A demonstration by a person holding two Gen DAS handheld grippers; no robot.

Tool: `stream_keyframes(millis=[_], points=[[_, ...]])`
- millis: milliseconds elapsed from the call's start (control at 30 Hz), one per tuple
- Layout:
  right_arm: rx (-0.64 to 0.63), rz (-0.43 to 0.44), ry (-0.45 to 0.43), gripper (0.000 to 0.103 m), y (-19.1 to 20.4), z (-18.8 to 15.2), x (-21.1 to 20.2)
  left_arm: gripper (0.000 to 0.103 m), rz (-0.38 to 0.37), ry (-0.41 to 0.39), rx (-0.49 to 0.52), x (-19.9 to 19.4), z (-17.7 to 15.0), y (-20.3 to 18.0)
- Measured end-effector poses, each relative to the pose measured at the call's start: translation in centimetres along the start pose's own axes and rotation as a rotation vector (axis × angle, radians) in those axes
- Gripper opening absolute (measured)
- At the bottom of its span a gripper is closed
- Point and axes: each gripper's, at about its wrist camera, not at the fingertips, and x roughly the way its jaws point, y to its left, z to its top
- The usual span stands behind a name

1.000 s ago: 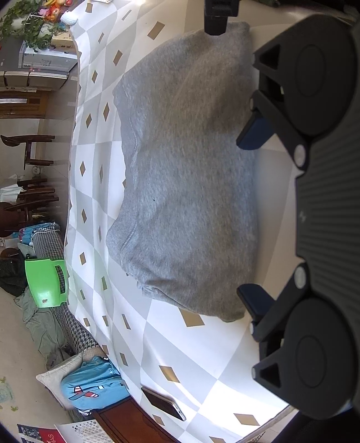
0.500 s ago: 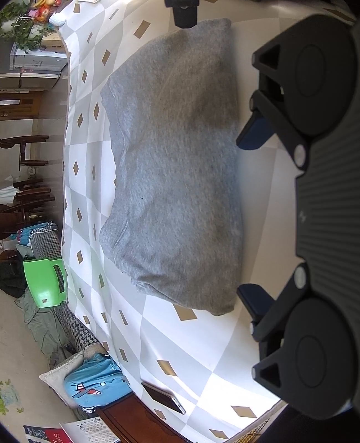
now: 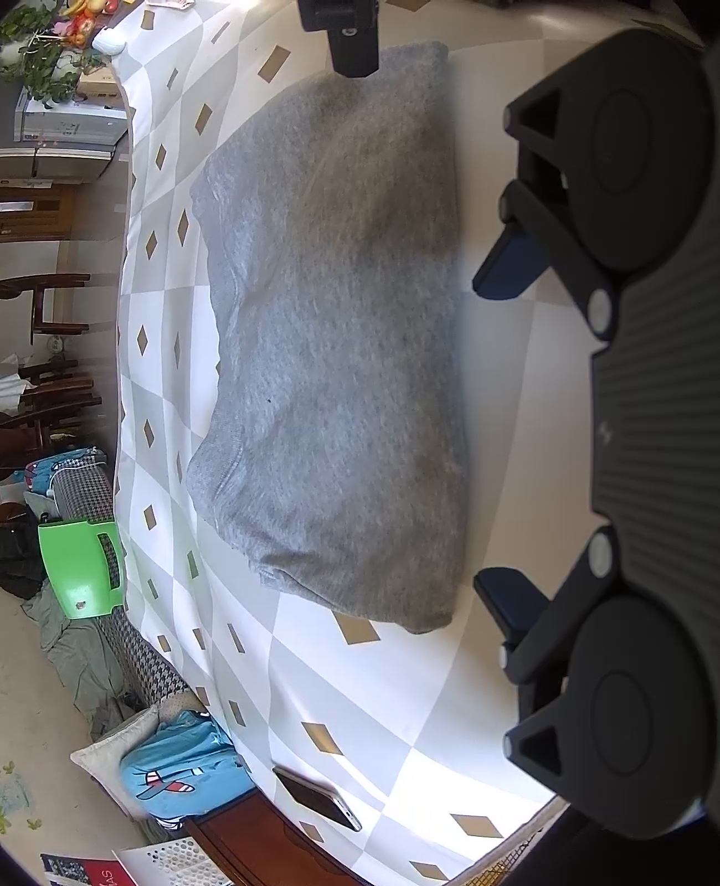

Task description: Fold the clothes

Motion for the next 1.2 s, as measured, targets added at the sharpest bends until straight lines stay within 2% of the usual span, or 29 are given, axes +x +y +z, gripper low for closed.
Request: stream_keyframes(millis=[200, 433, 667, 967, 1200], points=[[0.059, 0.094, 0.025, 0.071, -0.4, -0.1, 0.4, 0.103, -0.015, 0.047, 0.0, 0.6, -0.1, 0.0], [0.032, 0.125, 0.013, 0.072, 0.1, 0.1, 0.4, 0.103, -0.06, 0.105, 0.016, 1.5, 0.7, 0.1], [0.011, 0.193, 0.017, 0.072, -0.4, 0.9, 0.4, 0.103, -0.098, 0.12, 0.002, 2.1, 3.5, 1.6], [-0.058, 0.217, 0.065, 0.072, -2.0, 3.6, 1.7, 0.103, -0.069, 0.156, 0.066, 4.3, 6.9, 3.9], [-0.065, 0.277, 0.116, 0.072, -5.4, 6.6, 4.2, 0.103, -0.135, 0.181, 0.054, 6.1, 10.1, 6.7]])
